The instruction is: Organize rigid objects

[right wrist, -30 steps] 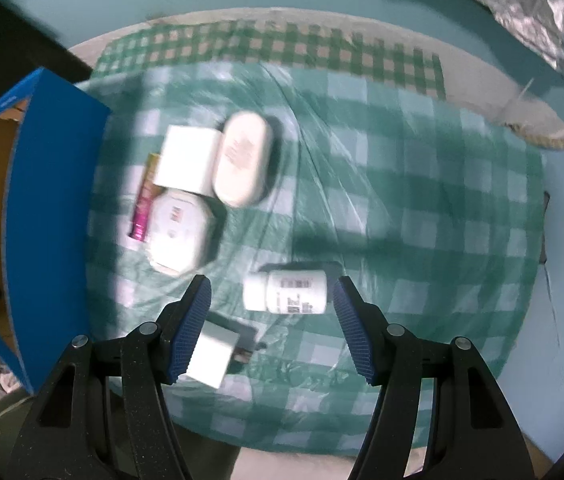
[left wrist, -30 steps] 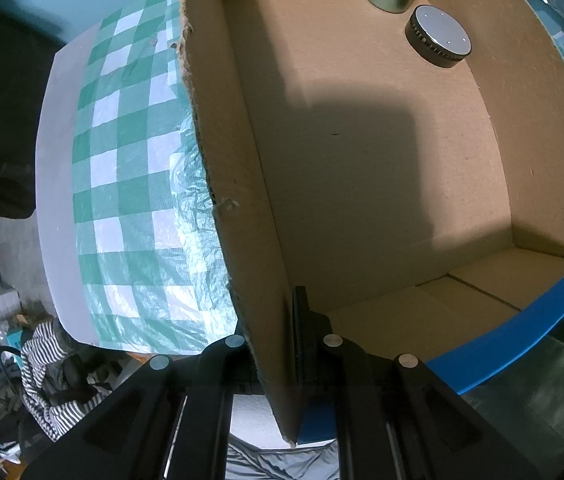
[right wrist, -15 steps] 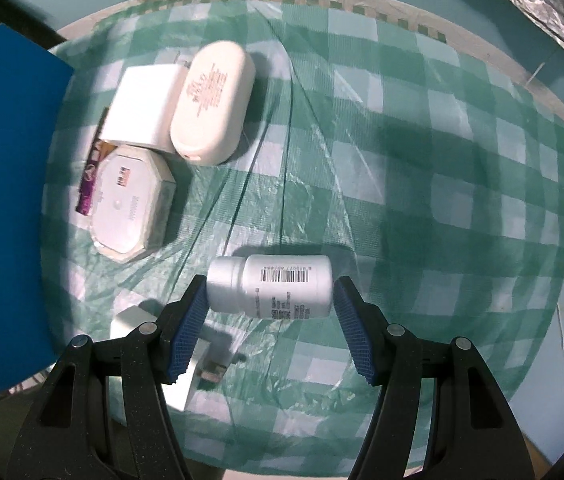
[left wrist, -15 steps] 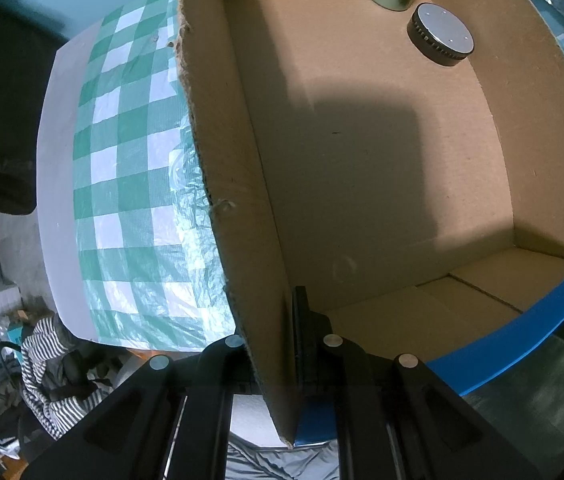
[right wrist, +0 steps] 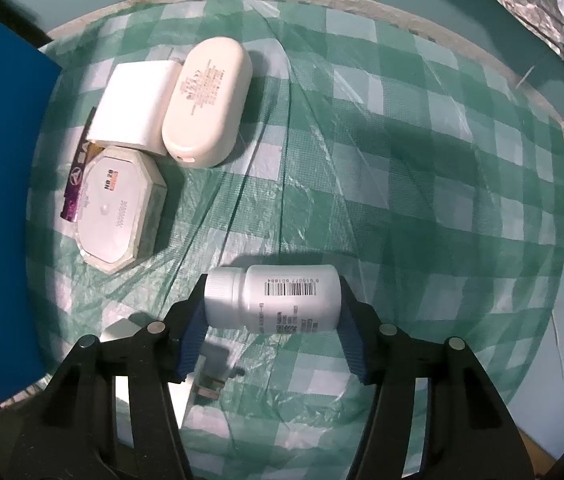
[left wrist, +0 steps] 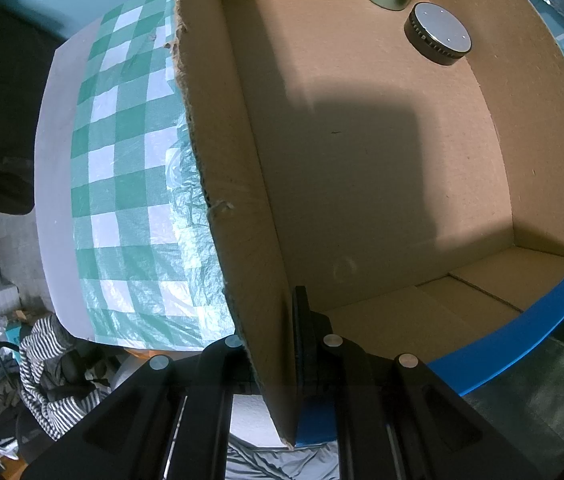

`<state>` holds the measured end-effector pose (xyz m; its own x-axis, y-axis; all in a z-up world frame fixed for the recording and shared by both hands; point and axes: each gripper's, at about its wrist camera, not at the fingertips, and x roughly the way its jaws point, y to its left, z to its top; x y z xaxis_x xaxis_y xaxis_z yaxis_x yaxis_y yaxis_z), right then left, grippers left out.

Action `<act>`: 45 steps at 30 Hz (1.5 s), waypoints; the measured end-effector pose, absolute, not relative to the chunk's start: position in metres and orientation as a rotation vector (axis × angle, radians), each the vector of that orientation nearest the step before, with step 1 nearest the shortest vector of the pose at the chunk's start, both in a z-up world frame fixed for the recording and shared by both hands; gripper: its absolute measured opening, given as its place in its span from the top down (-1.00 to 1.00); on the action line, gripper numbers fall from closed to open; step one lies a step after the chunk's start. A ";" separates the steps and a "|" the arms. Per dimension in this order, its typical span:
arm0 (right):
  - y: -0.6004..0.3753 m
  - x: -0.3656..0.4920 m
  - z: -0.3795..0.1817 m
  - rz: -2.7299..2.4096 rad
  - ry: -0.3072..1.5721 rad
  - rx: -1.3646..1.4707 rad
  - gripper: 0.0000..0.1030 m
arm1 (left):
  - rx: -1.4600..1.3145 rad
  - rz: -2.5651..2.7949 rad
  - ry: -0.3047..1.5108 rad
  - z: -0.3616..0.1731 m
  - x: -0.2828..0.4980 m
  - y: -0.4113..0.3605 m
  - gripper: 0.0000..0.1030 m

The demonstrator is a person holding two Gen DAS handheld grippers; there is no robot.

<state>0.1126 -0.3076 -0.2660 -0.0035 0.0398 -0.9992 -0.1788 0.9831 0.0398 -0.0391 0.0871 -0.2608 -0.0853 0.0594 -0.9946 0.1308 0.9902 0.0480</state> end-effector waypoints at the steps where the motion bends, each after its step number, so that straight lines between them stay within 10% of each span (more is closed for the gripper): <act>1: -0.306 0.111 -0.265 0.174 1.568 -0.106 -0.13 | 0.143 -0.061 1.658 -0.261 -0.039 0.088 0.84; 45: -0.170 0.133 -0.131 0.522 1.445 -0.311 -0.13 | 0.175 -0.109 1.647 -0.263 -0.038 0.087 0.84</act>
